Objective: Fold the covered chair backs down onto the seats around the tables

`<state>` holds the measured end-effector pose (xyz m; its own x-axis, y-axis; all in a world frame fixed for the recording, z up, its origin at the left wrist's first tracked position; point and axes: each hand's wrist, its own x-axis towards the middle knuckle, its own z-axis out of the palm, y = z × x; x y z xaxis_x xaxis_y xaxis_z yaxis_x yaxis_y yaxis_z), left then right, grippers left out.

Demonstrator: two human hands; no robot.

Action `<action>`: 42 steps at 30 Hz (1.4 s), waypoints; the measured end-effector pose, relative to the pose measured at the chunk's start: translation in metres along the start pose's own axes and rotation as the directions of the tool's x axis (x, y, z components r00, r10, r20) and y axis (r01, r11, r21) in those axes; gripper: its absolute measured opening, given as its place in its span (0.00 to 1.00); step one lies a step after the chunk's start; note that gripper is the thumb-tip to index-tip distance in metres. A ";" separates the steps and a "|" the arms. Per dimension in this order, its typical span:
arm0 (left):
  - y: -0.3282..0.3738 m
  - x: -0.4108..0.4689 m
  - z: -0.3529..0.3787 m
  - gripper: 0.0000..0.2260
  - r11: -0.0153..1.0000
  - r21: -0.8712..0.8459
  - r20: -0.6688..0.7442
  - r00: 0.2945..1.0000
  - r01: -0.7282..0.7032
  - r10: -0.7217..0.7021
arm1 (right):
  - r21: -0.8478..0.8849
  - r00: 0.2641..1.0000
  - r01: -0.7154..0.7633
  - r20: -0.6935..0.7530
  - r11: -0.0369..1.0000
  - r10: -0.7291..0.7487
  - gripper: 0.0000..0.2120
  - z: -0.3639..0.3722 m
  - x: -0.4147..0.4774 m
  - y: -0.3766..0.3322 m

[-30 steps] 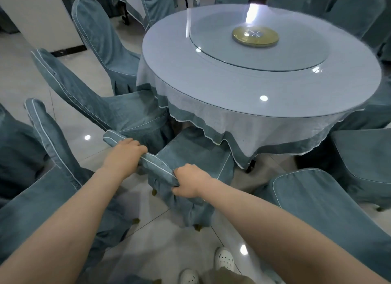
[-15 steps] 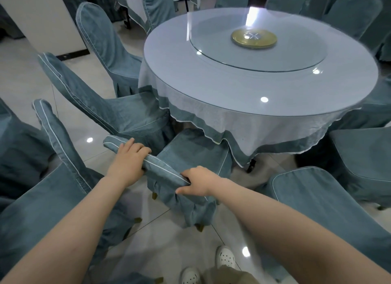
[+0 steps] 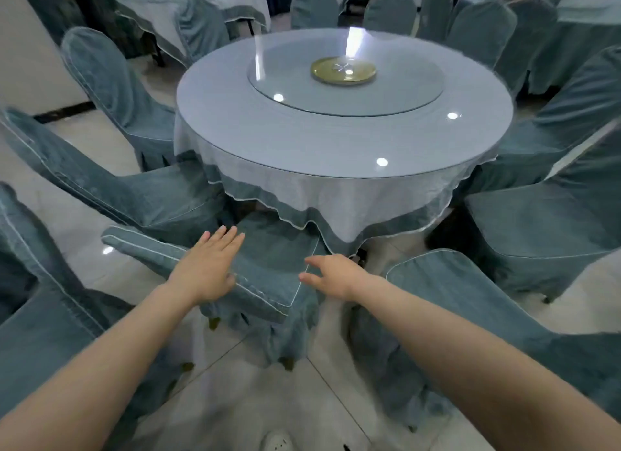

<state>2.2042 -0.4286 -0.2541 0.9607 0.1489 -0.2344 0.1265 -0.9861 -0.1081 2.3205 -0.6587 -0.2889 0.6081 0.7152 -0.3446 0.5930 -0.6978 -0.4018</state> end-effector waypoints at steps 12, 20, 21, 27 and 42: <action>0.179 0.002 -0.027 0.35 0.979 -0.176 -0.107 0.987 0.103 -0.124 | 0.000 0.993 0.011 -0.115 1.000 -0.011 0.28 -0.058 -0.115 0.159; 0.255 -0.031 -0.026 0.37 0.926 -0.348 -0.144 0.968 0.142 -0.203 | 0.010 0.995 0.015 -0.103 1.000 -0.014 0.26 -0.065 -0.193 0.223; 0.261 -0.035 -0.025 0.37 0.924 -0.354 -0.142 0.969 0.142 -0.203 | 0.023 0.994 0.014 -0.110 1.000 -0.011 0.26 -0.064 -0.201 0.229; 0.289 -0.060 -0.016 0.38 0.917 -0.385 -0.141 0.976 0.103 -0.168 | 0.066 0.983 -0.066 -0.165 0.996 0.076 0.25 -0.061 -0.246 0.261; 0.406 -0.113 0.005 0.38 0.864 -0.502 -0.016 0.999 0.030 -0.044 | -0.149 0.950 -0.305 -0.114 0.941 0.290 0.29 -0.035 -0.406 0.333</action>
<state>2.1455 -0.8452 -0.2764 0.9580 0.1910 -0.2138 0.2623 -0.8850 0.3847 2.2897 -1.1834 -0.2531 0.8098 0.4730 -0.3470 0.4514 -0.8802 -0.1464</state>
